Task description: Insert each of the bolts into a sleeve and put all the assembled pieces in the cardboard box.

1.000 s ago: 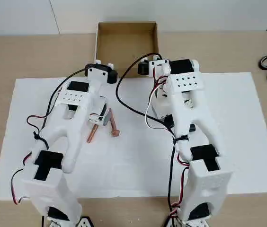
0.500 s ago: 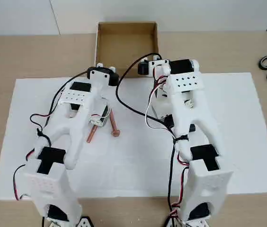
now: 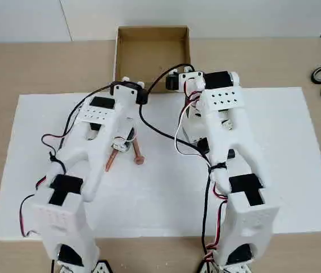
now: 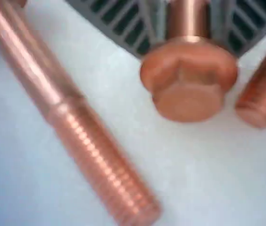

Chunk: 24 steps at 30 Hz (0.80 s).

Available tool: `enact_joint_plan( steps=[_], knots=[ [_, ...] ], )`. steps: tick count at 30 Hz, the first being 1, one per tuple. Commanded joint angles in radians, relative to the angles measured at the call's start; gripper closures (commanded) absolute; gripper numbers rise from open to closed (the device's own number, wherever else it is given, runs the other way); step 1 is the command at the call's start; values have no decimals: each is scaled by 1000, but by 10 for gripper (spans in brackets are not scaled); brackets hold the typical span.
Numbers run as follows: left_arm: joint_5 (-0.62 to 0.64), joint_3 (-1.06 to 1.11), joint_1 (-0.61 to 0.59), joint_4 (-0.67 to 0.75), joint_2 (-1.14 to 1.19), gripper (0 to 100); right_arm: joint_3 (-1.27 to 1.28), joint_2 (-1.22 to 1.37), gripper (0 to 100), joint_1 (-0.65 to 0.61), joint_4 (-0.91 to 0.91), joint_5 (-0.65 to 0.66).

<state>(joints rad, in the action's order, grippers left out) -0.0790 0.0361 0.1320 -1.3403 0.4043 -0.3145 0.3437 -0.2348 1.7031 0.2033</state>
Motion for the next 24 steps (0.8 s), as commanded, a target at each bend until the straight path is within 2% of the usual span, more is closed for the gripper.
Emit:
enact_joint_plan(
  steps=[1,8,12,17,24],
  knots=[
    [-3,-94,26,-83,-5,994,-20,-61,995,4,16,-5],
    [-5,-346,51,-299,-5,994,-21,-82,995,2,16,-5],
    [-8,-538,46,-414,-5,994,-21,-225,995,2,16,-5],
    [-6,-595,49,-414,-72,994,-21,-446,995,2,16,-5],
    [-5,-581,52,-413,-385,994,-20,-697,995,2,16,-11]
  ],
)
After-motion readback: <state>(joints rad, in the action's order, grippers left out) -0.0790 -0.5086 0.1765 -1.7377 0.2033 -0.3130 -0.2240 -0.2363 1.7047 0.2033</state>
